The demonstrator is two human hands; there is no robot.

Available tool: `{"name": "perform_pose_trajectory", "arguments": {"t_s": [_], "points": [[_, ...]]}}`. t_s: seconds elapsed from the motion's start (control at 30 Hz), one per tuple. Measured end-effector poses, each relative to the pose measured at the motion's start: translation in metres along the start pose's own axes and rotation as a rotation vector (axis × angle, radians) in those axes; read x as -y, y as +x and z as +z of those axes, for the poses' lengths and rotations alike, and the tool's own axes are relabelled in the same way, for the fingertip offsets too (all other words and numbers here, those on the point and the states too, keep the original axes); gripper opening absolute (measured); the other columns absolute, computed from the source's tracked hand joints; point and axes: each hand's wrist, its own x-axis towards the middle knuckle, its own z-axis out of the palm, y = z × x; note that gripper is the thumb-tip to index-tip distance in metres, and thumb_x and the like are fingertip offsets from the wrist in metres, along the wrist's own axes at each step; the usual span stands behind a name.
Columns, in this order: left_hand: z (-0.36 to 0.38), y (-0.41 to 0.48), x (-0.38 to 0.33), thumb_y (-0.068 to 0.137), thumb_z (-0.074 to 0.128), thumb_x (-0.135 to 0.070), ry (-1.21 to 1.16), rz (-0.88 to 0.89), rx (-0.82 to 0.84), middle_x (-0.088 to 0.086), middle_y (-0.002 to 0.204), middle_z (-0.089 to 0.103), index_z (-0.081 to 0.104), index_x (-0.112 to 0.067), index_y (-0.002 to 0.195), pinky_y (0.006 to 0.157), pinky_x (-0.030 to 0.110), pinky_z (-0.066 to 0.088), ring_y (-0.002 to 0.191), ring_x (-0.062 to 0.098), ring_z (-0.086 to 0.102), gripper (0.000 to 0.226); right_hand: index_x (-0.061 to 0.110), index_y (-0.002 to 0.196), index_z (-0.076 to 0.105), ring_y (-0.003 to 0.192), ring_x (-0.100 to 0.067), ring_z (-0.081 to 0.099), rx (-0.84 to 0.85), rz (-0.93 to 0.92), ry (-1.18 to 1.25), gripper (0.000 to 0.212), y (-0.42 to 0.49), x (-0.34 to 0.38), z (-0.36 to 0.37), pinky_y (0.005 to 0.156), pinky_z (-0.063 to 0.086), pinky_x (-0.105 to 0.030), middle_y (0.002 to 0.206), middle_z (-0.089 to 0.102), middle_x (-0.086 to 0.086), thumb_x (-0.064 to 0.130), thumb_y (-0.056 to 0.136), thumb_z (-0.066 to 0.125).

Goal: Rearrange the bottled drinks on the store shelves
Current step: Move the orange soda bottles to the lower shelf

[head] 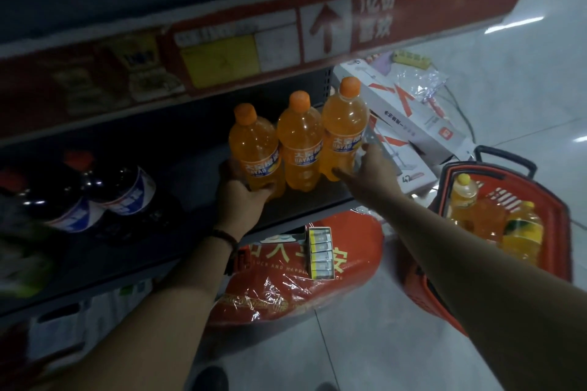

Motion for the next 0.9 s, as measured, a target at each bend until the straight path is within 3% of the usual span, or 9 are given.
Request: {"name": "perform_pose_trajectory", "arguments": {"t_s": [0.07,0.1,0.2,0.3,0.4,0.53,0.63,0.8,0.9], "points": [[-0.011,-0.023,-0.007,0.093,0.078,-0.021,0.013,-0.066,0.028,-0.014,0.104,0.057,0.056,-0.02,0.124,0.066,0.018,0.04,0.088,0.001,0.056,0.038,0.017,0.124,0.053,0.087,-0.01,0.056,0.056,-0.018,-0.051,0.034,-0.024,0.011,-0.01,0.064,0.043,-0.019,0.107,0.063,0.002,0.029,0.099,0.073],[-0.018,-0.038,-0.011,0.095,0.076,-0.02,0.04,-0.08,0.081,-0.011,0.11,0.055,0.052,-0.022,0.128,0.068,0.019,0.041,0.089,-0.001,0.054,0.04,0.018,0.124,0.053,0.089,-0.012,0.06,0.084,-0.048,-0.094,0.032,-0.037,0.017,-0.014,0.068,0.049,-0.022,0.11,0.065,0.0,0.029,0.1,0.071],[-0.052,-0.089,-0.024,0.098,0.072,-0.025,0.139,-0.084,0.253,-0.007,0.136,0.056,0.054,-0.033,0.128,0.097,0.035,0.05,0.116,0.011,0.057,0.036,0.024,0.126,0.058,0.111,-0.017,0.069,0.225,-0.164,-0.212,0.03,-0.084,0.049,-0.03,0.091,0.059,-0.031,0.123,0.069,0.003,0.023,0.099,0.071],[-0.112,-0.144,-0.066,0.098,0.071,-0.038,0.312,-0.008,0.299,-0.019,0.121,0.068,0.064,-0.035,0.12,0.095,0.029,0.053,0.114,0.006,0.065,0.024,0.026,0.124,0.063,0.119,-0.012,0.068,0.351,-0.228,-0.259,0.026,-0.137,0.1,-0.053,0.095,0.055,-0.023,0.129,0.071,0.006,0.019,0.1,0.069],[-0.185,-0.195,-0.117,0.096,0.073,-0.041,0.385,0.091,0.278,-0.02,0.107,0.072,0.067,-0.039,0.108,0.09,0.03,0.059,0.101,0.0,0.069,0.014,0.023,0.124,0.068,0.112,-0.007,0.069,0.392,-0.327,-0.275,0.024,-0.186,0.165,-0.073,0.091,0.053,-0.019,0.124,0.073,0.01,0.018,0.101,0.069],[-0.282,-0.234,-0.154,0.095,0.073,-0.044,0.429,0.146,0.156,-0.023,0.103,0.072,0.067,-0.04,0.111,0.088,0.03,0.061,0.094,-0.003,0.068,0.018,0.022,0.117,0.074,0.102,-0.013,0.075,0.424,-0.428,-0.281,0.019,-0.236,0.257,-0.086,0.09,0.063,-0.035,0.114,0.078,0.007,0.023,0.099,0.069],[-0.357,-0.247,-0.161,0.097,0.071,-0.043,0.464,0.177,0.046,-0.019,0.104,0.07,0.07,-0.035,0.115,0.086,0.029,0.061,0.094,0.001,0.066,0.02,0.025,0.106,0.074,0.093,-0.018,0.075,0.365,-0.491,-0.247,0.013,-0.268,0.325,-0.082,0.083,0.061,-0.041,0.1,0.08,0.003,0.034,0.097,0.069],[-0.481,-0.236,-0.131,0.103,0.062,-0.048,0.547,0.173,-0.027,-0.011,0.112,0.065,0.062,-0.032,0.119,0.08,0.033,0.057,0.094,0.011,0.065,0.022,0.03,0.105,0.075,0.09,-0.008,0.072,0.372,-0.562,-0.197,0.012,-0.31,0.427,-0.033,0.079,0.057,-0.029,0.095,0.077,0.011,0.037,0.096,0.072],[-0.555,-0.217,-0.096,0.101,0.064,-0.051,0.628,0.131,-0.074,-0.01,0.124,0.06,0.059,-0.034,0.129,0.087,0.037,0.058,0.106,0.016,0.066,0.034,0.028,0.1,0.076,0.087,-0.006,0.07,0.373,-0.59,-0.18,0.01,-0.329,0.492,0.018,0.075,0.052,-0.019,0.091,0.076,0.01,0.036,0.094,0.075]]}}
